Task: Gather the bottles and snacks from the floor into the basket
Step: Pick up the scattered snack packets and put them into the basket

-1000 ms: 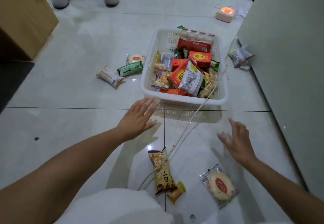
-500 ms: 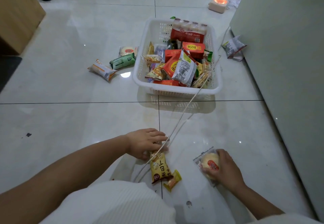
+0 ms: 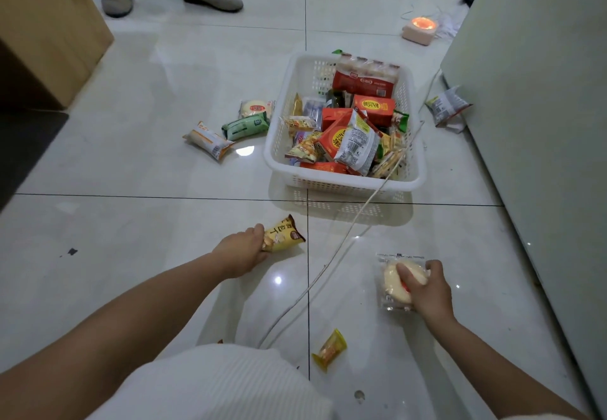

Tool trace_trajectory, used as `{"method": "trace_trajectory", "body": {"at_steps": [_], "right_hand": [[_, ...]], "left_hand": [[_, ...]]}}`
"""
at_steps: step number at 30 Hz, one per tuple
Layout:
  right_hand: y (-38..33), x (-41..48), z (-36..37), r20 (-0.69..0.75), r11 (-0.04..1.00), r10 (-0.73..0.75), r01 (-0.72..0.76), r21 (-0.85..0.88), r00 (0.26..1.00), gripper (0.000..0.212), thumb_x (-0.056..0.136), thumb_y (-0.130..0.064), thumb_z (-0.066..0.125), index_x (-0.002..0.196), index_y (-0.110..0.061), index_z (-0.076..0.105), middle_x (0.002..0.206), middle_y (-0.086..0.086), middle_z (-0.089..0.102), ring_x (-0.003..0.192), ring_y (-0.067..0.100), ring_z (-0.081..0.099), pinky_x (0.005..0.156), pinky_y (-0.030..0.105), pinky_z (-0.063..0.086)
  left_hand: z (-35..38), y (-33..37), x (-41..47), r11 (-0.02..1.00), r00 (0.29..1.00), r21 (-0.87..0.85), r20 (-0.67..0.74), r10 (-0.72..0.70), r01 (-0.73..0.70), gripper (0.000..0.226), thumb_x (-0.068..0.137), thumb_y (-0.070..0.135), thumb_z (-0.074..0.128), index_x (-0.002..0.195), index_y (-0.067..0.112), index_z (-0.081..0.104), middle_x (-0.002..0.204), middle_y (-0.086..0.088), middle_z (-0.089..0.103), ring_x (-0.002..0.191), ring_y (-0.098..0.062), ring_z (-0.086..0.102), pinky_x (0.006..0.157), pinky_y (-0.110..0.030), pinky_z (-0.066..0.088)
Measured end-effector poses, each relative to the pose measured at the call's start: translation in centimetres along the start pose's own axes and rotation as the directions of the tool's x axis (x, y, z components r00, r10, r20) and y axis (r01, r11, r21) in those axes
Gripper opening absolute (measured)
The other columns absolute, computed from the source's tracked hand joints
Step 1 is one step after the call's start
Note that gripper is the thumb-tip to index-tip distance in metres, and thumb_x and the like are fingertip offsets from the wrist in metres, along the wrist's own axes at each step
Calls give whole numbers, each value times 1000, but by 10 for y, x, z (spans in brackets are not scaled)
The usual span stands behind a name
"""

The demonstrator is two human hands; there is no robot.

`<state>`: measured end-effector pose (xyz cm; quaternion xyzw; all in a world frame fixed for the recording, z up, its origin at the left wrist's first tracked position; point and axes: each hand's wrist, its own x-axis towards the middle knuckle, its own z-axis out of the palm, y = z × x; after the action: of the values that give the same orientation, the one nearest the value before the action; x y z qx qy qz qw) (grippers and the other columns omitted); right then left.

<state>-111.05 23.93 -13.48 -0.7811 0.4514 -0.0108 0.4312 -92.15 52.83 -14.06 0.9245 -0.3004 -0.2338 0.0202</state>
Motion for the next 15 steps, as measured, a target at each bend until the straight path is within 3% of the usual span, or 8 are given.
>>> {"method": "trace_trajectory", "body": {"at_steps": [3,7,10,15], "right_hand": [[-24,9,-3,-5,972,124,-121,201,992,51,88,-40,61,123,-13,37,111,11,49,98,33,55,85,49,53],[-55,18,-13,87,842,206,-222,491,975,56,89,-30,61,135,-15,32,121,12,47,99,29,56,85,46,53],[-82,29,-22,130,815,136,-186,549,982,56,88,-13,62,135,-13,33,123,17,52,76,21,58,61,32,49],[-174,58,-38,115,786,-63,-22,617,991,56,87,-18,66,134,-11,36,129,16,54,78,17,61,55,26,51]], "left_hand": [[-14,3,0,985,995,-157,-57,-76,66,42,95,44,47,116,10,33,107,-12,59,85,-27,62,64,-37,48],[-57,14,2,919,995,-391,-57,-78,49,47,87,46,59,118,20,34,103,-5,63,78,-19,66,69,-38,58],[-101,20,5,930,996,-367,-83,-15,-17,50,82,50,63,117,28,36,103,-1,62,77,-16,64,69,-36,59],[-174,40,36,941,941,-338,-322,-100,-15,58,86,52,58,130,21,34,115,-8,63,84,-22,62,66,-34,52]]}}
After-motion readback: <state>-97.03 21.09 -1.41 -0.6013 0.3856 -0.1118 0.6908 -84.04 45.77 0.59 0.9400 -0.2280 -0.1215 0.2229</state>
